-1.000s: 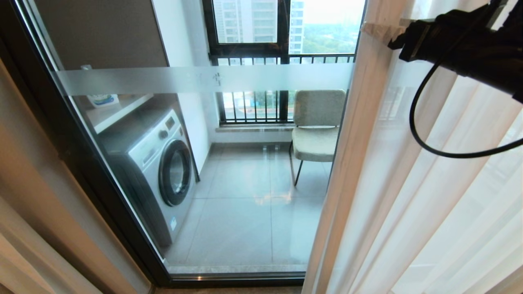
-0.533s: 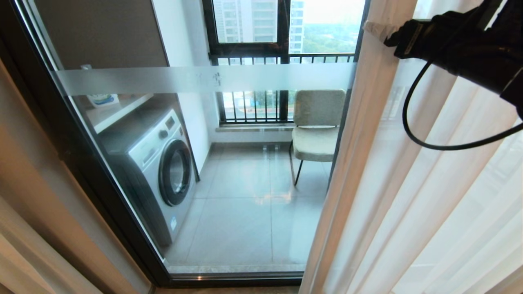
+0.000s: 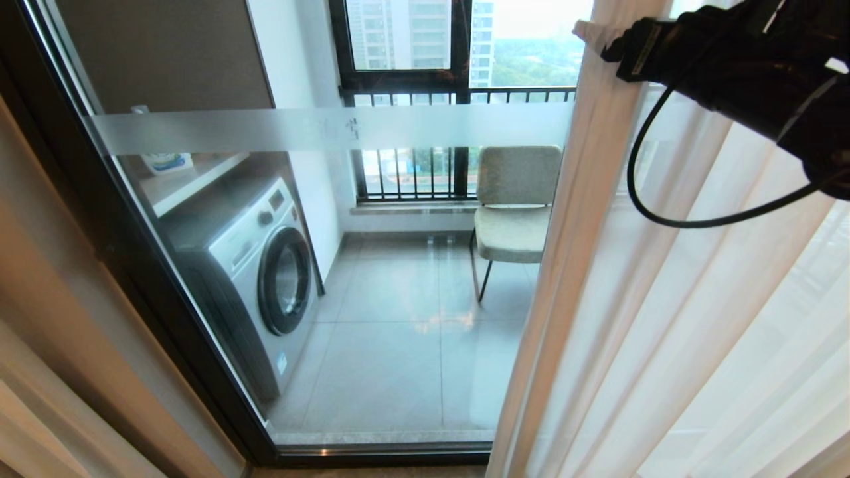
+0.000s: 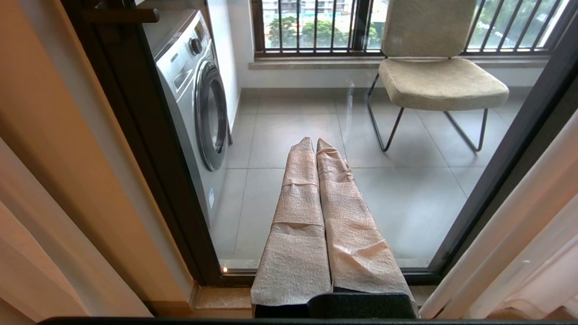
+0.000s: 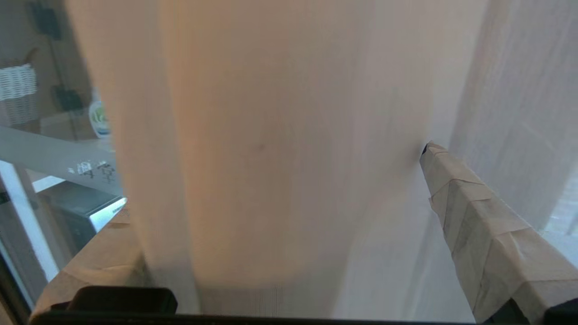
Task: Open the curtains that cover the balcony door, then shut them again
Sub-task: Pull the inner curtains open on both sides
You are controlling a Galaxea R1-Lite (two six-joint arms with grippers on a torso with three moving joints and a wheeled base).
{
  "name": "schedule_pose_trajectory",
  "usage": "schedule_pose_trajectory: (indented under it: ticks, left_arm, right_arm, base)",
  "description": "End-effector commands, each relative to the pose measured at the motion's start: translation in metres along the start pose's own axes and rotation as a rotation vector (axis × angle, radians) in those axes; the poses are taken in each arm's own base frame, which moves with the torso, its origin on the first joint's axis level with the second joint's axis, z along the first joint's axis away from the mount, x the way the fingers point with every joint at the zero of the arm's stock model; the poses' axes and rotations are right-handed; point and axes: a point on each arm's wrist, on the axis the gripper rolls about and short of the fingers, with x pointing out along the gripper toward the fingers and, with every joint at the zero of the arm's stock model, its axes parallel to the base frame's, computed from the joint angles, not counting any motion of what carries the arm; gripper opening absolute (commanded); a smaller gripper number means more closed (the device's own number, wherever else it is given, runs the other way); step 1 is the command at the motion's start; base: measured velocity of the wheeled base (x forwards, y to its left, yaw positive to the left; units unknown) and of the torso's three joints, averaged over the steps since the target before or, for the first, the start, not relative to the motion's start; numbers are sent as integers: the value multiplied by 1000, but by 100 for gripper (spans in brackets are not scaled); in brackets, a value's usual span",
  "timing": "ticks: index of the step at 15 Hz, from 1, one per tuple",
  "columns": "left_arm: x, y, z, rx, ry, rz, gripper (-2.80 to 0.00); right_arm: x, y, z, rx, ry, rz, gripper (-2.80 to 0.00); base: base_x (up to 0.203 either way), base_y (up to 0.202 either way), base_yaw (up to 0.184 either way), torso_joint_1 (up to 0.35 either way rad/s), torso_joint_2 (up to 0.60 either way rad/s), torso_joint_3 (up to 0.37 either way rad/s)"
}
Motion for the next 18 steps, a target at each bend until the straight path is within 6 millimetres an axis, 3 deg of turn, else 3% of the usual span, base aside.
schedule_pose_trajectory:
  ticks: [1,3,4,9,14,18]
  left_arm:
    - [0,0,0,0,-1,0,-280]
    - [0,0,0,0,-1,0,-280]
    - [0,0,0,0,-1,0,-280]
    - [0,0,0,0,-1,0,-280]
    - [0,0,0,0,-1,0,-280]
    - [0,0,0,0,-1,0,-280]
  right_arm:
    - [5,1,-4,-2,1,-5,0]
    - [10,0,-4,-6,-9,-7,0]
    - [10,0,-4,-20,-8,-8,-280]
    - [8,-1,0,-30,-19,-24,-280]
    - [-4,-4,21,-31,-58,-100,-280]
    - [-31,-21,38,-52,-63,-192,-280]
  base:
    - [0,0,0,0,0,0]
    - [0,0,0,0,0,0]
    - [0,0,0,0,0,0]
    - [0,0,0,0,0,0]
    - [0,0,0,0,0,0]
    - [0,0,0,0,0,0]
